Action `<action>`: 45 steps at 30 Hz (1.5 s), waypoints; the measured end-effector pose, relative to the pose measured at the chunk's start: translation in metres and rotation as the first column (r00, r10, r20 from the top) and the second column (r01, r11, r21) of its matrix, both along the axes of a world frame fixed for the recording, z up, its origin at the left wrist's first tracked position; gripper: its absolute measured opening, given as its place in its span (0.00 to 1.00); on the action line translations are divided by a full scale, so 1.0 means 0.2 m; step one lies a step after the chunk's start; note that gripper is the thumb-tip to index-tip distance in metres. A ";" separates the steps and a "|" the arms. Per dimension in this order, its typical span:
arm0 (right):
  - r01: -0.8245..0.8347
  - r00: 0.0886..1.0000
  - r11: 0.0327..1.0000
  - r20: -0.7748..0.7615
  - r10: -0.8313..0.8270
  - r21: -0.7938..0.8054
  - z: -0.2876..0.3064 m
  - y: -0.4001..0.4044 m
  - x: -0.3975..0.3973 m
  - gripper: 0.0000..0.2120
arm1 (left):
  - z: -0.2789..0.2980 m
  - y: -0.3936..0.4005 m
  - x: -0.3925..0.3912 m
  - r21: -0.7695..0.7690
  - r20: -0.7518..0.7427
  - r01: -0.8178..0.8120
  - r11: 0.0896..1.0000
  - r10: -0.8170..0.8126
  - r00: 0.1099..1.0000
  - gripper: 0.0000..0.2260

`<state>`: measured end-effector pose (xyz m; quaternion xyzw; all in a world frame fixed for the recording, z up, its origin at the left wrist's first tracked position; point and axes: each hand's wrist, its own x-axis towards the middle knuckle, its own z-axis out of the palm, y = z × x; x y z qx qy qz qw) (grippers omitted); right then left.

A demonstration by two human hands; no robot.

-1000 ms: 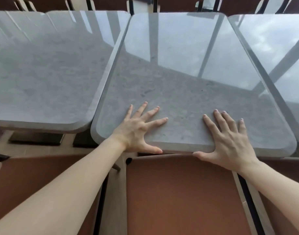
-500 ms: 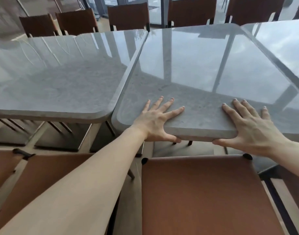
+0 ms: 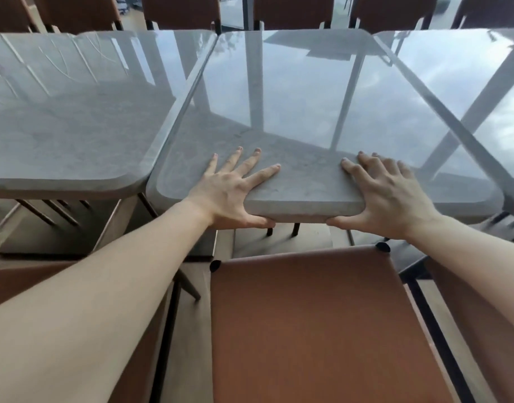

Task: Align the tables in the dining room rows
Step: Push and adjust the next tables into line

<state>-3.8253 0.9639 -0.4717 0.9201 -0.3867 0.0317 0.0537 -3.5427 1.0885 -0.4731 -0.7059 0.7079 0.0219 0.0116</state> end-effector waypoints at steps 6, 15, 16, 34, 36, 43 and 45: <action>0.017 0.999 0.998 -0.033 -0.016 0.052 0.03 0.01 0.01 0.60 | 0.04 0.01 -0.02 0.023 0.008 0.001 1.000 -0.002 1.000 0.49; 0.030 1.000 0.997 -0.007 -0.030 0.073 0.03 0.03 0.00 0.62 | -0.01 0.06 -0.04 -0.107 0.113 0.028 0.994 -0.016 0.993 0.47; 0.026 1.000 0.998 -0.004 -0.026 0.064 0.03 0.03 0.01 0.62 | -0.01 0.06 -0.04 -0.103 0.098 0.018 0.995 -0.008 0.995 0.47; -0.048 0.999 0.999 0.021 0.048 0.020 -0.01 -0.07 0.00 0.60 | 0.04 -0.01 0.00 0.044 -0.021 -0.010 0.999 0.011 1.000 0.47; -0.053 0.998 0.999 0.016 0.052 0.014 -0.02 -0.07 0.00 0.60 | 0.04 -0.01 0.00 0.053 -0.031 -0.008 0.999 0.010 0.999 0.46; -0.052 0.999 0.998 0.003 0.052 0.021 -0.02 -0.08 0.00 0.61 | 0.04 -0.02 0.01 0.053 -0.030 -0.005 0.999 0.007 1.000 0.46; -0.054 0.999 0.998 -0.005 0.054 0.026 -0.02 -0.08 -0.01 0.62 | 0.04 -0.02 0.01 0.060 -0.028 -0.004 0.998 0.006 1.000 0.46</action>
